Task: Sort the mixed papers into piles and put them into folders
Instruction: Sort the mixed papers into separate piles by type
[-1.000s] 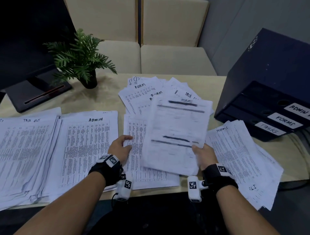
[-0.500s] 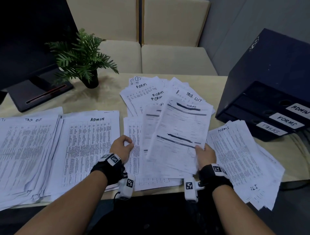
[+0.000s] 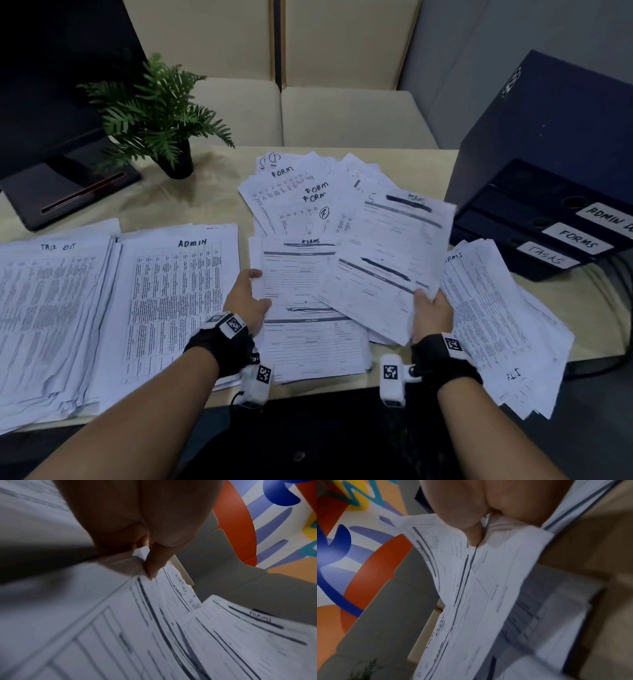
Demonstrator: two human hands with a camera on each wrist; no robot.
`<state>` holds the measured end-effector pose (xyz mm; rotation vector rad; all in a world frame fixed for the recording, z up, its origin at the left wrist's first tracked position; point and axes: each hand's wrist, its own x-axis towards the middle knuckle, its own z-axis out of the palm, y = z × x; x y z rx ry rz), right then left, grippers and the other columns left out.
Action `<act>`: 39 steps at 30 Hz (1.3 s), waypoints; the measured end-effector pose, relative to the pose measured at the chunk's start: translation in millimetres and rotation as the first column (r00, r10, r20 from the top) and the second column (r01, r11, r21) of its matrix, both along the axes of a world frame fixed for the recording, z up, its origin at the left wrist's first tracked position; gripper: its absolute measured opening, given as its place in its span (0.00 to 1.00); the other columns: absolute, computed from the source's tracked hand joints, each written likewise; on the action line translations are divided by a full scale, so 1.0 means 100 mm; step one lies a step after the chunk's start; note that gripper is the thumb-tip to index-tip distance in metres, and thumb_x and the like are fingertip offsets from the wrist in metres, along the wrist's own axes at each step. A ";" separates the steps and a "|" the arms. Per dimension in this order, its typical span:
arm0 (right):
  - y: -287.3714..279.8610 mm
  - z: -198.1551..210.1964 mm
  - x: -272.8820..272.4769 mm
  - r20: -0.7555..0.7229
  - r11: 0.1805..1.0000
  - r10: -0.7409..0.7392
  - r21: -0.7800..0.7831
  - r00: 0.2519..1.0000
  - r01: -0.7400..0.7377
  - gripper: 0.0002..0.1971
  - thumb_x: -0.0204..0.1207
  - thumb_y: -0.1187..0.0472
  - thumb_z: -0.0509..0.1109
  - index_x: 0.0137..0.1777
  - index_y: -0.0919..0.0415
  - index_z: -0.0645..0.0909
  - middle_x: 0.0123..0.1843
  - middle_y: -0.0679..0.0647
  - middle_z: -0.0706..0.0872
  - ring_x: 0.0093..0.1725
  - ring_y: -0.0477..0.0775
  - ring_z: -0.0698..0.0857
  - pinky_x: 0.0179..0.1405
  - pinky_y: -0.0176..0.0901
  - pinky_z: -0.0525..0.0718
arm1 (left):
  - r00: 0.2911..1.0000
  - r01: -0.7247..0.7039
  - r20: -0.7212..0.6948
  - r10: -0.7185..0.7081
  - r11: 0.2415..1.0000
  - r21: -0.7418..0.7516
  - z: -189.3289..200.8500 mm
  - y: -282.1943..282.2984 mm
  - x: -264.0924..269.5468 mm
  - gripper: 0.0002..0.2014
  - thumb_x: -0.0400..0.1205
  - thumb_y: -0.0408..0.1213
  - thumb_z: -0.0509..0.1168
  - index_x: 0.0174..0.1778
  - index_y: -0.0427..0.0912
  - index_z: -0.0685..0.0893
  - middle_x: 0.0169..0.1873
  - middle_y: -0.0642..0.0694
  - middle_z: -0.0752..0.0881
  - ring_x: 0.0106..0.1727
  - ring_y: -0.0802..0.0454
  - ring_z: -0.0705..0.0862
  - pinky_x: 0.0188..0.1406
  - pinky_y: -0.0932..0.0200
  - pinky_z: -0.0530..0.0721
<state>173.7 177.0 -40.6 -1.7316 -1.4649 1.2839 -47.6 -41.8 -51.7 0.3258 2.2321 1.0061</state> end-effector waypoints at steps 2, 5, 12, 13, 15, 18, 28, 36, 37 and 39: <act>0.00 0.06 0.00 0.013 0.997 0.072 -0.023 0.997 -0.072 0.10 0.81 0.62 0.65 0.59 0.57 0.84 0.51 0.53 0.86 0.49 0.55 0.83 0.48 0.39 0.75 | 1.000 0.010 0.019 -0.011 0.999 0.033 0.00 -0.01 0.00 0.34 0.79 0.28 0.68 0.77 0.53 0.62 0.70 0.45 0.78 0.52 0.49 0.85 0.50 0.56 0.83; -0.07 0.01 -0.06 0.079 0.951 0.291 -0.131 0.954 -0.279 0.08 0.81 0.62 0.67 0.56 0.55 0.85 0.53 0.53 0.89 0.52 0.55 0.86 0.53 0.43 0.81 | 0.994 -0.038 0.109 0.028 0.995 0.089 0.05 0.02 0.02 0.41 0.79 0.24 0.66 0.84 0.48 0.53 0.76 0.42 0.72 0.73 0.42 0.75 0.69 0.50 0.75; -0.32 -0.09 -0.20 0.131 0.822 0.561 -0.209 0.817 -0.530 0.10 0.82 0.60 0.68 0.60 0.60 0.83 0.55 0.52 0.86 0.55 0.55 0.83 0.52 0.41 0.77 | 0.984 -0.064 0.173 0.032 0.981 0.183 0.05 0.03 0.03 0.27 0.79 0.22 0.64 0.72 0.47 0.70 0.63 0.45 0.84 0.59 0.47 0.85 0.63 0.48 0.82; -0.34 -0.09 -0.22 0.114 0.820 0.561 -0.213 0.820 -0.531 0.09 0.81 0.60 0.68 0.59 0.60 0.82 0.56 0.53 0.87 0.56 0.55 0.83 0.53 0.41 0.77 | 0.984 -0.068 0.174 0.032 0.976 0.207 0.05 0.02 0.03 0.25 0.79 0.22 0.64 0.68 0.49 0.71 0.61 0.44 0.85 0.58 0.47 0.85 0.62 0.47 0.83; -0.36 -0.09 -0.23 0.094 0.825 0.547 -0.225 0.832 -0.518 0.07 0.81 0.61 0.69 0.57 0.58 0.83 0.56 0.53 0.88 0.56 0.55 0.85 0.55 0.43 0.80 | 0.980 -0.090 0.195 0.040 0.964 0.252 0.07 0.01 0.05 0.23 0.79 0.23 0.65 0.64 0.51 0.73 0.58 0.44 0.87 0.55 0.46 0.87 0.59 0.44 0.85; -0.36 -0.04 -0.22 0.063 0.837 0.525 -0.220 0.849 -0.501 0.06 0.81 0.63 0.68 0.54 0.55 0.83 0.54 0.51 0.89 0.55 0.54 0.86 0.60 0.47 0.82 | 0.971 -0.143 0.222 0.085 0.955 0.260 0.06 -0.01 0.05 0.17 0.80 0.28 0.67 0.59 0.54 0.77 0.53 0.44 0.89 0.51 0.43 0.89 0.54 0.39 0.87; -0.60 0.12 -0.22 0.079 0.856 0.490 -0.233 0.868 -0.461 0.07 0.82 0.61 0.67 0.57 0.57 0.83 0.55 0.52 0.88 0.57 0.56 0.86 0.62 0.49 0.82 | 0.996 0.041 0.072 -0.061 0.968 0.246 0.31 0.07 0.21 0.14 0.81 0.33 0.66 0.58 0.50 0.73 0.52 0.49 0.87 0.50 0.44 0.87 0.49 0.50 0.86; -0.62 0.30 -0.03 -0.034 0.943 0.299 -0.144 0.954 -0.301 0.14 0.79 0.48 0.70 0.60 0.54 0.78 0.53 0.47 0.87 0.53 0.51 0.86 0.56 0.51 0.83 | 0.954 0.232 0.043 -0.296 0.823 0.518 0.73 0.13 0.08 0.18 0.79 0.22 0.60 0.61 0.45 0.78 0.58 0.45 0.86 0.60 0.48 0.84 0.61 0.52 0.81; -0.61 0.31 0.00 -0.048 0.943 0.296 -0.147 0.954 -0.300 0.15 0.79 0.48 0.70 0.62 0.53 0.78 0.54 0.47 0.87 0.55 0.51 0.86 0.61 0.54 0.83 | 0.955 0.177 0.104 -0.276 0.817 0.549 0.76 0.16 0.10 0.18 0.80 0.21 0.59 0.62 0.43 0.77 0.59 0.43 0.86 0.60 0.47 0.85 0.60 0.52 0.83; -0.59 0.30 0.06 -0.089 0.939 0.297 -0.152 0.951 -0.308 0.11 0.79 0.52 0.69 0.59 0.51 0.81 0.54 0.48 0.90 0.55 0.52 0.88 0.63 0.58 0.83 | 0.956 0.077 0.193 -0.219 0.827 0.557 0.76 0.22 0.17 0.18 0.81 0.19 0.56 0.61 0.43 0.77 0.58 0.43 0.87 0.58 0.47 0.86 0.57 0.55 0.85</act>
